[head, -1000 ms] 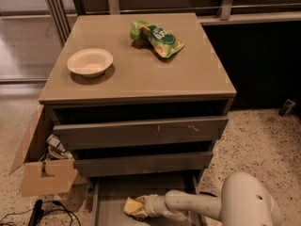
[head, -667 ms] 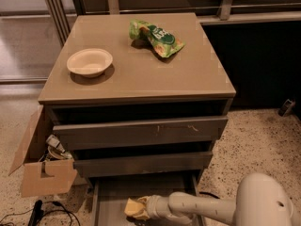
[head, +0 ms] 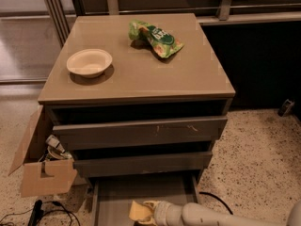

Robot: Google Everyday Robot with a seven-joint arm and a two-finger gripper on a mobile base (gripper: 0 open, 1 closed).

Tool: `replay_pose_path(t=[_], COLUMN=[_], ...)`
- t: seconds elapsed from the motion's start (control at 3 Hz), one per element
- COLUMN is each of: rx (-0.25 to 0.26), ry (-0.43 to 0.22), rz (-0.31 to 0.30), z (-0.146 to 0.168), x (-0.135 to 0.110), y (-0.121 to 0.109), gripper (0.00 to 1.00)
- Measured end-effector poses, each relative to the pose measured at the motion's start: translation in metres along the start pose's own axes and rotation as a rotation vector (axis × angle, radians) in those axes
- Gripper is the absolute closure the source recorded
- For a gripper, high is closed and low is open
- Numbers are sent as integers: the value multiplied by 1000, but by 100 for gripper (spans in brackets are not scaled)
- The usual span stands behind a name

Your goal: Pick sponge from bottom drawer and place on counter

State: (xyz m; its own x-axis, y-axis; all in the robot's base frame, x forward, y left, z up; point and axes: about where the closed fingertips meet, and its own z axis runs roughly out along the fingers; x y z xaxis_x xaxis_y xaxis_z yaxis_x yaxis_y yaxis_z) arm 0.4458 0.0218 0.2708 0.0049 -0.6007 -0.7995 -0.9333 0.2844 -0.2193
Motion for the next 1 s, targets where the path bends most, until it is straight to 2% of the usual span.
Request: replay_pose_path(t=[0.33,1.0], rx=[54,181], ry=[-28,-60], rz=[-46,-119], z=[-55,-173], x=[-26,-95], y=[-10,-64], gripper=[100,100])
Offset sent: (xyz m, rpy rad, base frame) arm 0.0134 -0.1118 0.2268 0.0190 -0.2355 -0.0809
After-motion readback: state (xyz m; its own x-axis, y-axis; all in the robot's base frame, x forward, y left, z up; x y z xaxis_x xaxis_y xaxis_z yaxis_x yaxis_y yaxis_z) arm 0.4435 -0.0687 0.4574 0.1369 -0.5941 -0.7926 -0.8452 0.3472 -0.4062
